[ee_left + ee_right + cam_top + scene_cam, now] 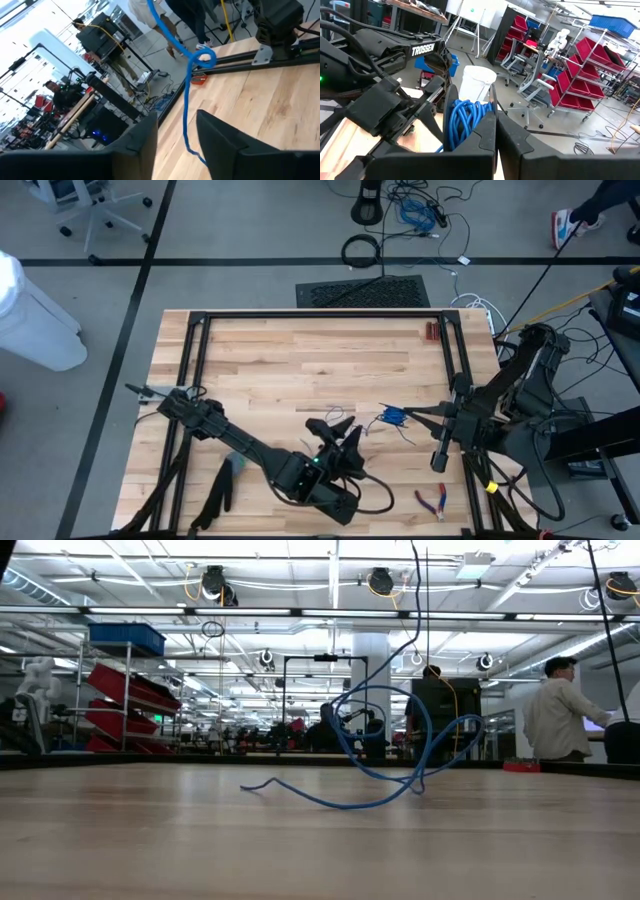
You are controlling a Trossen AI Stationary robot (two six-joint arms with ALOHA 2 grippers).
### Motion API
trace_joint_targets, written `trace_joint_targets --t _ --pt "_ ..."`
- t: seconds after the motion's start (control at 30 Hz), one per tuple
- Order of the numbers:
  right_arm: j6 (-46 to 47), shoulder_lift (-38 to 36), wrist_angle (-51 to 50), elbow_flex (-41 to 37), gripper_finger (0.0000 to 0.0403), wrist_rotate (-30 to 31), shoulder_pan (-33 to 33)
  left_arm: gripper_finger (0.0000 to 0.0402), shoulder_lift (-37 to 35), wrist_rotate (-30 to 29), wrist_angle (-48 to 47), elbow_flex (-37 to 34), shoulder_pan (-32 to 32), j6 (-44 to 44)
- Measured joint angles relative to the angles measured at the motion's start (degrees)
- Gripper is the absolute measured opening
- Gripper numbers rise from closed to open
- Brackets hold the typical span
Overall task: Coil cords
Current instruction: Coil the blue wire onto the black spool
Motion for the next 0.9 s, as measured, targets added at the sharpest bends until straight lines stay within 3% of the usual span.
trace_joint_targets --t 0.33,0.5,0.9 --pt "0.46 0.0 1.1 0.01 0.0 -0.01 -0.03 0.0009 0.0 2.01 -2.82 0.0 0.62 -0.07" --pt "0.66 0.5 2.88 0.02 0.0 0.03 -1.0 0.0009 0.0 2.33 -2.79 0.0 1.92 -0.15" --pt "0.63 4.11 6.44 0.0 0.0 0.09 -8.28 0.0003 0.08 11.86 0.46 0.0 5.42 -1.3"
